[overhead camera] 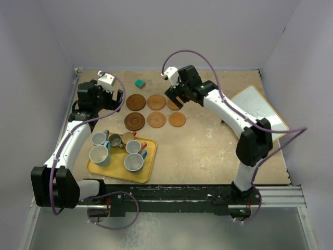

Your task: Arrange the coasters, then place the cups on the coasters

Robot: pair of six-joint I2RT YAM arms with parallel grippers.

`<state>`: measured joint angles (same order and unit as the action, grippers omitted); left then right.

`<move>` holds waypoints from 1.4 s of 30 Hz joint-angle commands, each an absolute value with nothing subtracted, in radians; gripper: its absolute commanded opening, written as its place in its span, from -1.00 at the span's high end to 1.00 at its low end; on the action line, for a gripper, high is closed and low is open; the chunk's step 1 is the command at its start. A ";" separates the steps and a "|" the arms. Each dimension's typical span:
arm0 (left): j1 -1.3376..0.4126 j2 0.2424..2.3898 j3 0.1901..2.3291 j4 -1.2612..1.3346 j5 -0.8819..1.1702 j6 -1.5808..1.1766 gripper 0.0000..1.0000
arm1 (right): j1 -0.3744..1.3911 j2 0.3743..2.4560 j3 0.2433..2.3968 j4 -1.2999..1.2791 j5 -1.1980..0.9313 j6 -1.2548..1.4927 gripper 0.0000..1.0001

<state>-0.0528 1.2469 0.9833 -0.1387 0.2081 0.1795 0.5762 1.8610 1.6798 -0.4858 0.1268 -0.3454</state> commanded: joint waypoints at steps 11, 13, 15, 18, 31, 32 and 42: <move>-0.046 1.173 1.036 -0.324 0.307 0.368 -0.77 | 0.572 1.441 1.394 -0.597 0.051 -0.371 -0.77; -0.046 1.158 1.040 -0.388 0.319 0.411 -0.77 | 0.565 1.393 1.344 -0.592 0.026 -0.373 -0.77; -0.046 1.145 1.046 -0.448 0.313 0.436 -0.77 | 0.558 1.352 1.298 -0.587 0.005 -0.369 -0.77; -0.046 1.126 1.054 -0.526 0.275 0.454 -0.77 | 0.547 1.308 1.245 -0.582 -0.027 -0.359 -0.77; -0.046 1.065 1.130 -1.063 0.237 0.896 -0.68 | 0.506 1.223 1.152 -0.582 -0.196 -0.372 -0.77; -0.047 1.059 1.131 -1.091 0.235 0.951 -0.68 | 0.506 1.223 1.153 -0.584 -0.201 -0.372 -0.77; -0.048 1.061 1.088 -1.287 0.203 1.378 -0.57 | 0.506 1.212 1.143 -0.582 -0.192 -0.380 -0.77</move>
<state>-0.0525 1.0508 1.0866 -1.1969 0.2119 1.1698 0.5091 1.2530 1.1488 -0.5934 -0.1753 -0.3676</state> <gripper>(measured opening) 0.799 0.883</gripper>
